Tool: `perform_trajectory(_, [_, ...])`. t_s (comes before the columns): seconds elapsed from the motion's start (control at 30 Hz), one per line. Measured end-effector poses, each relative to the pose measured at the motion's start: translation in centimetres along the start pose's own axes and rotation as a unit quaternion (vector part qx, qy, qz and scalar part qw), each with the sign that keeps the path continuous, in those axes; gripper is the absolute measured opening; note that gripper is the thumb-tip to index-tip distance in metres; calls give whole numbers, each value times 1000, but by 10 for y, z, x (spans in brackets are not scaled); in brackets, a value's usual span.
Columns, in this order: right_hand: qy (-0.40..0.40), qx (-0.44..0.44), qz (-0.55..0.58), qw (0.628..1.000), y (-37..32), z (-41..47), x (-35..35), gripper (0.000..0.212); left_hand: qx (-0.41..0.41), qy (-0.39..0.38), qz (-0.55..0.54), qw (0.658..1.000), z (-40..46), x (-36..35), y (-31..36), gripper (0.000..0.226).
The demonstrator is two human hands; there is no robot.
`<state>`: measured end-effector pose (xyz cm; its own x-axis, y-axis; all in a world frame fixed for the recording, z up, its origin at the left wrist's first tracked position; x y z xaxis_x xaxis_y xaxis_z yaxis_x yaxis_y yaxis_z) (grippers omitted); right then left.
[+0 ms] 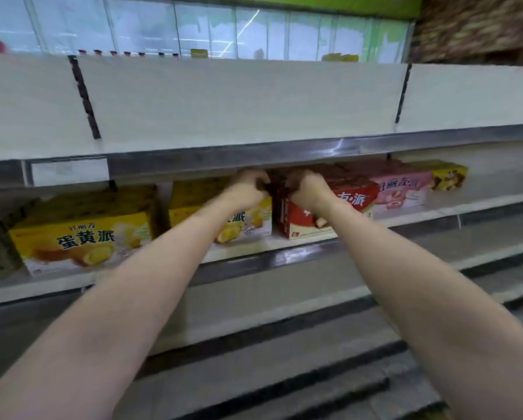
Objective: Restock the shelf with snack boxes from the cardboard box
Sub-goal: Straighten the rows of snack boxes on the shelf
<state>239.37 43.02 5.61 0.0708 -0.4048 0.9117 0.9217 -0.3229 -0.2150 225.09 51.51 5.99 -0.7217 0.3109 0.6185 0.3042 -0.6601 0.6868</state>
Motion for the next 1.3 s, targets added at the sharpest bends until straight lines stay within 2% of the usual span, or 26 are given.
perform_trajectory(0.07, [8,-24,8,1000,18,-13,4,26,-15,-11,1,1000,-2,-17,10,36])
perform_trajectory(0.2, [4,-54,15,998,63,-15,0,44,-29,-39,46,998,4,-47,29,57])
perform_trajectory(0.27, [-2,-73,-3,997,91,-1,-3,60,-4,-60,69,996,12,-57,35,74])
perform_trajectory(0.33, [-18,-88,-37,995,110,6,2,65,28,-79,101,991,21,-65,38,90])
perform_trajectory(0.5, [-68,-95,-98,988,150,20,15,93,133,-151,162,966,42,-87,52,112])
perform_trajectory(0.57, [-108,-83,-106,985,168,38,13,111,187,-163,137,959,50,-94,53,115])
perform_trajectory(0.67, [-190,-41,-100,976,187,66,2,155,247,-161,107,950,57,-102,50,108])
perform_trajectory(0.7, [-206,-30,-89,974,193,74,-1,158,254,-155,109,948,59,-103,50,110])
perform_trajectory(0.77, [-223,4,-78,972,201,89,-6,152,262,-142,116,947,63,-104,51,116])
perform_trajectory(0.93, [-261,27,-75,962,209,109,-22,154,328,-167,136,920,69,-110,49,102])
perform_trajectory(1.0, [-253,40,-96,962,205,104,-20,155,342,-174,145,912,71,-109,50,96])
perform_trajectory(1.13, [-255,62,-122,957,193,80,3,145,347,-172,145,911,72,-108,50,104])
perform_trajectory(1.23, [-240,61,-102,963,191,76,8,160,337,-181,154,911,69,-111,51,94])
perform_trajectory(1.3, [-247,56,-96,963,192,76,5,161,336,-186,182,905,68,-112,51,93])
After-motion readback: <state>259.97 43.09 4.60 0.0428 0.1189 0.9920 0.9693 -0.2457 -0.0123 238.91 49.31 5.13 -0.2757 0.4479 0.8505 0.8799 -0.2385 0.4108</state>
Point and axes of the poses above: each hand's wrist, its own z-axis towards the middle knuckle, its own x-axis out of the back of the hand, y = z × x, the point moved 3 cm from there along z, towards the middle knuckle, and after that the axes turned 13 degrees about -z, right-handed, at the moved point
